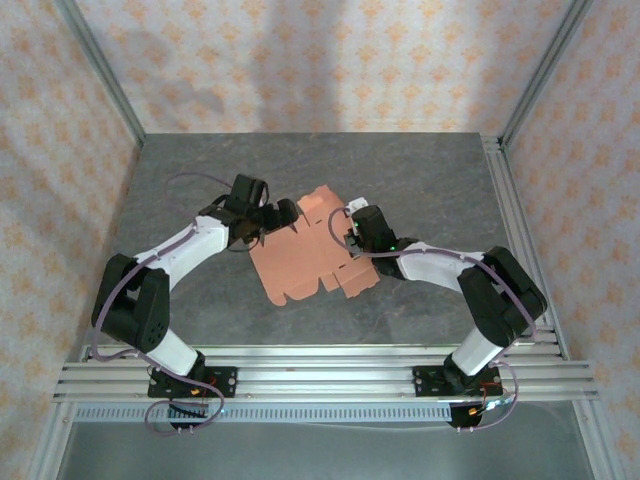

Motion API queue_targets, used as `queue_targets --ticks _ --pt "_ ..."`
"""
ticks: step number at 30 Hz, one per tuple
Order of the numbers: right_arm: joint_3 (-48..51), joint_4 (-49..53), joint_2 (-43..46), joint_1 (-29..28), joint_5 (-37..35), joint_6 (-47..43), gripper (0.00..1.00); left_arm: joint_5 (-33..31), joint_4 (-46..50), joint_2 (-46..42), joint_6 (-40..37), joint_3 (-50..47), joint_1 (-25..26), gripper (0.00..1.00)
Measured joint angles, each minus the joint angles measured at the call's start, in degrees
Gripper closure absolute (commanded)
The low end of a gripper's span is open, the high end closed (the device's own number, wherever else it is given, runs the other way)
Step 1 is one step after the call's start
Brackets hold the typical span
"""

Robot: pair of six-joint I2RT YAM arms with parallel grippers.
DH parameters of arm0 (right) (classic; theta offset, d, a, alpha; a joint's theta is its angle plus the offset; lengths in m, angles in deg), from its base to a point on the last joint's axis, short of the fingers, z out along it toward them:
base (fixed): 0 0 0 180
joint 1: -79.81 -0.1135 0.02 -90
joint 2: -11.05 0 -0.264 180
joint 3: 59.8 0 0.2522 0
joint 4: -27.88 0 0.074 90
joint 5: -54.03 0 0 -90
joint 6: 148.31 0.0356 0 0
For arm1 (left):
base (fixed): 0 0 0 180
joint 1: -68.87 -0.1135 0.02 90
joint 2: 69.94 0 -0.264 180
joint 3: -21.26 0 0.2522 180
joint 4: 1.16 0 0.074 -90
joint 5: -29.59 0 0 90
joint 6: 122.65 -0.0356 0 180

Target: Fold the paper box

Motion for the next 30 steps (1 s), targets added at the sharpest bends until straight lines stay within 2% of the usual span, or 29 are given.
queue_targets --ticks 6,16,24,30 --pt "0.07 -0.79 0.00 0.02 1.81 -0.70 1.00 1.73 2.01 4.79 -2.60 7.08 0.24 0.03" --pt "1.14 -2.45 0.00 -0.04 2.71 -4.61 1.00 3.30 14.43 21.49 -8.92 35.95 4.74 0.11" --pt "2.19 -4.20 -0.07 -2.99 -2.60 -9.55 1.00 5.05 26.27 35.69 -12.48 54.95 6.16 0.16" --pt "2.14 -4.98 -2.08 -4.68 -5.64 -11.78 1.00 6.12 32.94 40.96 -14.40 63.10 7.82 0.20"
